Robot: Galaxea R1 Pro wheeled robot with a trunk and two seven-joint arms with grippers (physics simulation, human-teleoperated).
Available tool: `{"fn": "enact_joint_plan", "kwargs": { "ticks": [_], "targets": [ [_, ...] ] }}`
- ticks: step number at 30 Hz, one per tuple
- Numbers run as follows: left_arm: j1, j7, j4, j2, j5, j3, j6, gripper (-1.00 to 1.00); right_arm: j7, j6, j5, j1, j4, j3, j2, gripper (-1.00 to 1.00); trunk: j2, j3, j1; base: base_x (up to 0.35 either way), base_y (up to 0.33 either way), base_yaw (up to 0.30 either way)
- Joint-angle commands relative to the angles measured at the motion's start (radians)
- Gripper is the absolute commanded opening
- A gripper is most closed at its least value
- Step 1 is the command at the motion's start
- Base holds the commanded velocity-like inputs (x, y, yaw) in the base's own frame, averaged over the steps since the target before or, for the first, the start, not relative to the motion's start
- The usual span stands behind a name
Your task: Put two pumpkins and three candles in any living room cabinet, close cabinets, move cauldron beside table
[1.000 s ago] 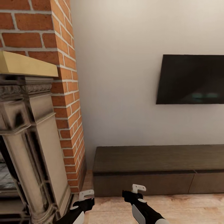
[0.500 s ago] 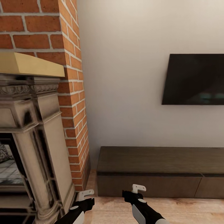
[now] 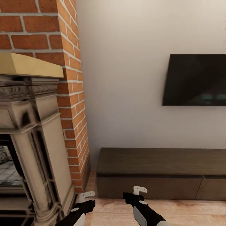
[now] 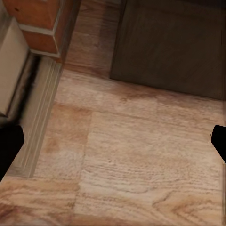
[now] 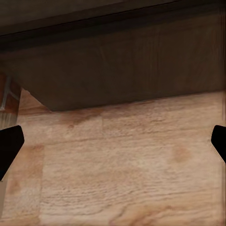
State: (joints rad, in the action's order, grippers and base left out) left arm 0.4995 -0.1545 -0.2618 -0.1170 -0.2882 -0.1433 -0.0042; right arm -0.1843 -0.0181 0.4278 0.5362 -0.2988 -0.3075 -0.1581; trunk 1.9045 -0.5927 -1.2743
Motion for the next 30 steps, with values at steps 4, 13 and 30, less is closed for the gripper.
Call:
{"fn": "enact_joint_plan", "kwargs": {
  "ticks": [4,13,30],
  "targets": [
    [0.001,-0.007,-0.001,0.000,-0.009,-0.009,0.000,1.00,-0.006,-0.002,0.009,0.001,0.000,-0.008,0.001,1.00,0.001,-0.001,0.000,0.000,-0.146,0.000],
    [0.001,-0.007,-0.001,0.000,-0.009,-0.009,0.000,1.00,-0.004,-0.002,0.009,0.001,0.000,-0.008,0.001,1.00,0.001,-0.001,0.000,0.000,-0.016,-0.059],
    [0.001,-0.007,0.000,0.000,-0.009,-0.009,0.000,1.00,-0.004,-0.002,0.010,0.001,0.001,-0.008,0.000,1.00,0.001,-0.001,0.000,0.000,-0.033,-0.003]
  ]
}}
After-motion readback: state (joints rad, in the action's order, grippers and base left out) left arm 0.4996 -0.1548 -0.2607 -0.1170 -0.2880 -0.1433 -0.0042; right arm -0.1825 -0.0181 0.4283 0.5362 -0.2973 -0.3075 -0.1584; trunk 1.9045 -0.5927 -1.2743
